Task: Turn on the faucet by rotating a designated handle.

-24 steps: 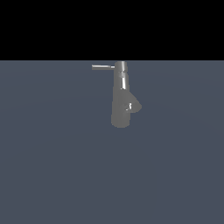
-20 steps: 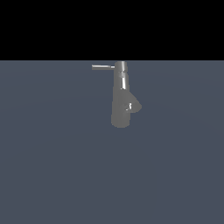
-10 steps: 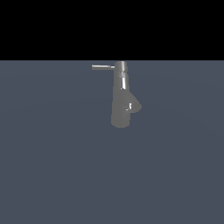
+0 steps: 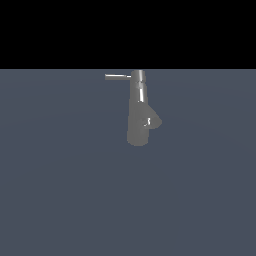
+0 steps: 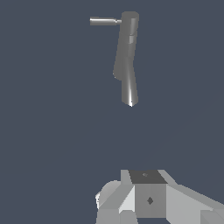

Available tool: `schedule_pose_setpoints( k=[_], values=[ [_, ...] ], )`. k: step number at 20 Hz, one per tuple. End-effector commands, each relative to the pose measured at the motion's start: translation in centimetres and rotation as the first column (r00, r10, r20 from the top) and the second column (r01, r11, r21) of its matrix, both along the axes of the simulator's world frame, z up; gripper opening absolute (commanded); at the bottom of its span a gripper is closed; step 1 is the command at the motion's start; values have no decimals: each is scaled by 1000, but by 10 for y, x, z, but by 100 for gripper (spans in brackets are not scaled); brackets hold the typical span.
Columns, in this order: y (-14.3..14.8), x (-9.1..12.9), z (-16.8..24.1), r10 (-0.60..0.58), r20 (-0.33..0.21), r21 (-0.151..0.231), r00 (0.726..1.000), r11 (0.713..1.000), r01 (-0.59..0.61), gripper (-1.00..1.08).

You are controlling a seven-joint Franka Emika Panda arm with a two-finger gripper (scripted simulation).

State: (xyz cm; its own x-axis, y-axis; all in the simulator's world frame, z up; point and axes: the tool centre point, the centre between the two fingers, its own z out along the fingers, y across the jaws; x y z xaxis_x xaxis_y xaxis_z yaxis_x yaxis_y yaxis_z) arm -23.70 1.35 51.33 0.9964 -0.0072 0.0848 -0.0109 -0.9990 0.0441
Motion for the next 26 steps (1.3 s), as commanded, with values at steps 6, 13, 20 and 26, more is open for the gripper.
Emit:
schedule_pose_setpoints(
  k=[6, 13, 20, 26],
  values=[
    [3, 33, 1, -106, -14, 40, 994, 994, 106, -100],
    [8, 84, -4, -267, -46, 85, 963, 959, 270, -100],
    [12, 140, -19, -438, -88, 108, 894, 888, 446, -100],
    [16, 187, -40, -576, -122, 109, 808, 802, 588, -100]
  ],
)
